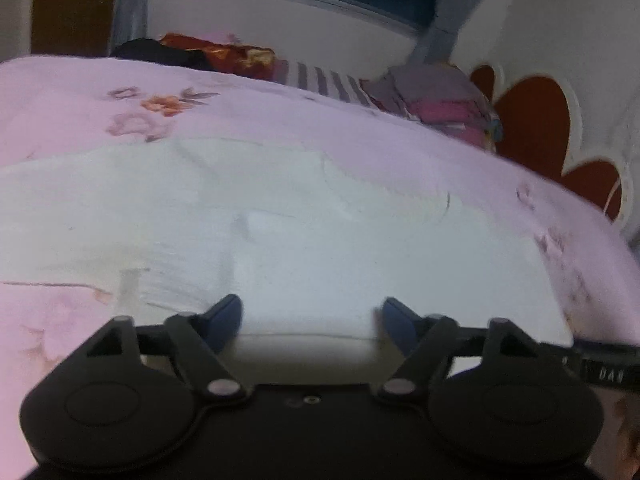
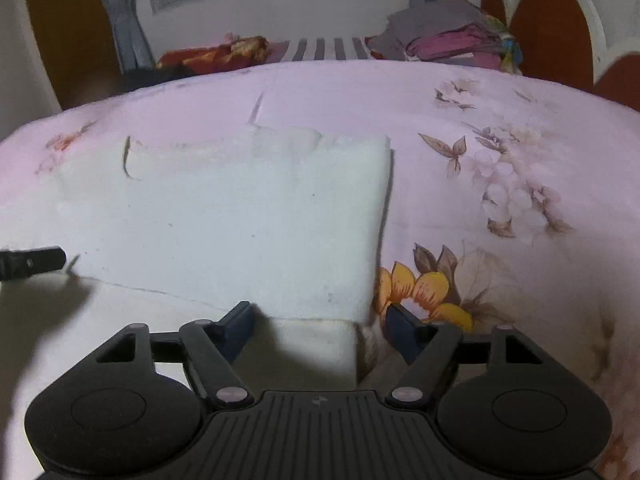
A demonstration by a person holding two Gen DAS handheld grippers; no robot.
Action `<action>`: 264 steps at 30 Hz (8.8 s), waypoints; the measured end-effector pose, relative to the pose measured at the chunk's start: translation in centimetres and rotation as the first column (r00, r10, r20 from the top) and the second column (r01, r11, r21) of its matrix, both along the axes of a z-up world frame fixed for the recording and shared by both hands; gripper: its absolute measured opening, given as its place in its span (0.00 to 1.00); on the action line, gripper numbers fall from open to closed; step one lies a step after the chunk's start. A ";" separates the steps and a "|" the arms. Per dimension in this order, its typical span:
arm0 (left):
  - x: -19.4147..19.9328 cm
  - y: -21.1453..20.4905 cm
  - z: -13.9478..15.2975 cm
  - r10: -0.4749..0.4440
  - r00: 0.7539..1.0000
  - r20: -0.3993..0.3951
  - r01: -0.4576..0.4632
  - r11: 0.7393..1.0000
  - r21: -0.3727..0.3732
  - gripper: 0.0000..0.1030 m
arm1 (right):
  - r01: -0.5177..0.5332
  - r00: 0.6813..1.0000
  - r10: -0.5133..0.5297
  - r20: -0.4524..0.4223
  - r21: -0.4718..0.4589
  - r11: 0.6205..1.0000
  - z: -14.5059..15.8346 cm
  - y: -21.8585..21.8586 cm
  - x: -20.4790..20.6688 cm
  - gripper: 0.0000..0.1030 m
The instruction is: Fold small clothes
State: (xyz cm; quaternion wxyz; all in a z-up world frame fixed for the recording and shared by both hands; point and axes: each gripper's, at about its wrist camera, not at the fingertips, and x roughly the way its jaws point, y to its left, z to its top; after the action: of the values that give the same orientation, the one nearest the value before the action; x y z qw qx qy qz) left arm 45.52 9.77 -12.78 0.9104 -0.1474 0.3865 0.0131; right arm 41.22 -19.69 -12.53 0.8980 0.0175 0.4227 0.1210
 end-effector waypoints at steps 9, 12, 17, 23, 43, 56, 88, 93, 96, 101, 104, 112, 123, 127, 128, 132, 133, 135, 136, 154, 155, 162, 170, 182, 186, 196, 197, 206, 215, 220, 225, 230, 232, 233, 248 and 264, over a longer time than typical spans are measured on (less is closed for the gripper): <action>-6.9 11.7 2.1 0.318 0.948 0.014 -0.317 0.946 -0.067 0.69 | 0.056 0.994 -0.065 0.089 0.093 0.994 2.7 -0.2 -1.1 0.50; -9.8 18.1 1.8 0.480 0.877 0.011 -0.475 0.872 -0.122 0.61 | 0.060 0.993 -0.071 0.095 0.119 0.991 3.9 0.6 -1.5 0.47; -14.3 28.1 1.2 0.667 0.745 0.014 -0.631 0.711 -0.311 0.49 | 0.109 0.992 -0.115 0.054 0.105 0.989 3.5 3.2 -1.9 0.47; -17.2 36.5 0.0 0.770 0.638 -0.006 -0.666 0.549 -0.506 0.32 | 0.137 0.990 -0.140 0.019 0.111 0.984 2.9 7.2 -2.1 0.47; -16.8 39.6 -0.6 0.760 0.650 0.021 -0.625 0.550 -0.555 0.03 | 0.179 0.984 -0.180 0.001 0.103 0.978 3.3 9.7 -2.2 0.47; -12.0 34.4 2.9 0.632 0.769 0.097 -0.517 0.705 -0.486 0.03 | 0.189 0.982 -0.190 0.010 0.082 0.979 3.8 7.4 -2.6 0.47; 5.9 -0.5 -2.2 -0.171 0.985 -0.030 0.151 0.927 -0.343 0.10 | 0.227 0.973 -0.230 0.001 0.166 0.960 4.7 -0.3 -2.9 0.47; 5.5 -0.8 -2.5 -0.173 0.985 -0.020 0.156 0.923 -0.351 0.30 | 0.180 0.984 -0.178 -0.028 0.241 0.954 4.8 0.0 -1.9 0.47; 3.1 0.7 0.5 -0.105 0.994 0.032 0.109 0.969 -0.221 0.78 | 0.126 0.992 -0.119 -0.042 0.290 0.949 4.7 1.6 -1.0 0.47; -2.4 7.1 2.5 0.028 0.997 0.065 -0.024 0.997 -0.067 0.74 | 0.075 0.996 -0.050 -0.076 0.375 0.924 3.8 5.1 1.1 0.47; -4.5 11.3 1.5 0.112 0.994 0.016 -0.110 0.991 -0.069 0.71 | 0.056 0.995 -0.017 -0.102 0.392 0.918 2.9 7.1 2.3 0.47; -5.0 13.9 -0.3 0.120 0.993 -0.019 -0.121 0.979 -0.165 0.68 | 0.085 0.993 -0.051 -0.106 0.352 0.932 2.1 9.1 3.4 0.59; -4.0 11.7 -0.3 0.058 0.998 -0.024 -0.059 0.997 -0.049 0.68 | 0.027 0.991 0.032 -0.131 0.424 0.905 1.3 10.3 4.1 0.12; -3.4 10.2 -0.4 0.023 0.999 -0.041 -0.020 0.997 0.074 0.53 | -0.022 0.995 0.061 -0.080 0.422 0.906 2.0 11.1 4.0 0.03; -3.4 10.1 -0.5 0.026 0.999 -0.040 -0.022 0.996 0.091 0.52 | -0.030 0.997 0.055 -0.046 0.424 0.905 2.7 10.9 3.7 0.03; -3.5 10.3 -0.5 0.030 0.999 -0.030 -0.028 0.996 0.084 0.48 | 0.020 0.999 -0.029 0.014 0.426 0.904 4.6 7.9 3.6 0.03; -3.5 10.3 -0.4 0.023 0.999 -0.032 -0.020 0.996 0.087 0.45 | 0.036 0.999 -0.046 0.013 0.425 0.905 4.8 6.9 3.7 0.03; -3.3 10.3 -0.3 0.008 0.999 -0.032 -0.005 0.996 0.083 0.39 | 0.060 0.998 -0.067 0.003 0.405 0.912 4.8 5.0 3.8 0.03; -3.3 10.4 -0.3 -0.002 1.000 -0.031 0.005 0.997 0.079 0.35 | 0.068 0.997 -0.074 0.002 0.390 0.918 4.8 4.2 3.7 0.03; -2.8 11.0 -0.9 -0.055 0.998 -0.027 0.054 0.998 -0.015 0.09 | 0.165 0.986 -0.161 -0.041 0.345 0.924 3.3 -0.3 2.2 0.03; -2.7 11.1 -1.0 -0.057 0.998 -0.027 0.057 0.998 -0.017 0.09 | 0.172 0.985 -0.166 -0.047 0.336 0.926 3.0 -0.5 2.3 0.03; -2.6 11.2 -1.0 -0.073 0.997 -0.031 0.072 0.997 -0.019 0.10 | 0.195 0.981 -0.182 -0.070 0.279 0.940 1.2 -1.1 3.1 0.03; -3.0 9.0 2.5 -0.121 0.990 0.070 0.121 0.993 0.013 0.44 | 0.175 0.975 -0.193 0.110 0.152 0.973 4.5 0.9 0.8 0.46; -0.7 5.3 -0.6 -0.203 0.978 0.036 0.204 0.979 0.001 0.48 | -0.129 0.992 0.127 0.025 0.116 0.985 2.0 9.4 0.1 0.24; -1.2 7.8 -1.2 -0.204 0.978 0.042 0.206 0.977 -0.058 0.45 | 0.128 0.991 -0.129 0.049 0.019 0.992 1.0 3.5 0.4 0.20; 7.3 6.0 0.6 -0.225 0.973 0.053 0.226 0.974 -0.003 0.69 | 0.088 0.992 -0.099 0.085 0.127 0.988 3.1 9.0 4.9 0.20; 8.3 5.9 0.1 -0.226 0.973 0.040 0.226 0.974 0.002 0.69 | 0.059 0.994 -0.069 0.088 0.114 0.992 3.2 9.9 5.4 0.20; 8.7 11.4 -2.5 -0.150 0.985 0.081 0.161 0.976 -0.147 0.61 | 0.181 0.980 -0.188 0.070 0.106 0.978 1.1 6.0 5.5 0.20; 9.0 6.3 -0.2 -0.221 0.970 0.098 0.209 0.970 0.124 0.88 | -0.024 0.987 0.007 0.163 0.106 0.994 4.3 13.9 5.0 0.74; 9.5 7.5 -1.8 -0.206 0.976 0.066 0.201 0.976 0.080 0.86 | -0.083 0.994 0.073 0.081 0.122 0.989 2.7 16.7 6.3 0.56; 9.6 7.6 -2.1 -0.240 0.969 0.051 0.235 0.967 0.101 0.86 | -0.002 0.997 -0.004 0.080 0.071 0.997 1.4 15.0 7.3 0.49; 9.2 6.7 -1.7 -0.242 0.970 0.029 0.235 0.960 0.154 0.85 | 0.146 0.987 -0.149 0.065 0.038 0.988 1.3 10.9 6.9 0.49; 8.6 6.1 -0.9 -0.222 0.974 0.043 0.215 0.968 0.132 0.82 | 0.137 0.987 -0.139 0.084 0.035 0.990 2.3 10.8 6.5 0.49; 8.0 5.5 -0.5 -0.225 0.972 0.063 0.217 0.970 0.109 0.83 | 0.121 0.988 -0.125 0.090 0.053 0.991 2.6 10.8 6.2 0.49; 3.7 3.3 -1.6 -0.130 0.991 0.020 0.125 0.980 0.158 0.83 | 0.163 0.986 -0.164 0.032 0.037 0.986 0.9 4.5 4.6 0.48; 1.9 0.0 -0.7 -0.010 1.000 -0.026 0.016 0.963 0.269 0.84 | -0.025 0.999 0.025 0.027 0.001 1.000 0.8 3.9 4.5 0.49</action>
State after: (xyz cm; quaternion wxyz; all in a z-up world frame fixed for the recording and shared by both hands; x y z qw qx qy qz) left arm 47.46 9.74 -13.43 0.9171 -0.0195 0.3933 0.0615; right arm 45.76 -15.80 -11.74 0.9020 0.0112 0.4108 0.1325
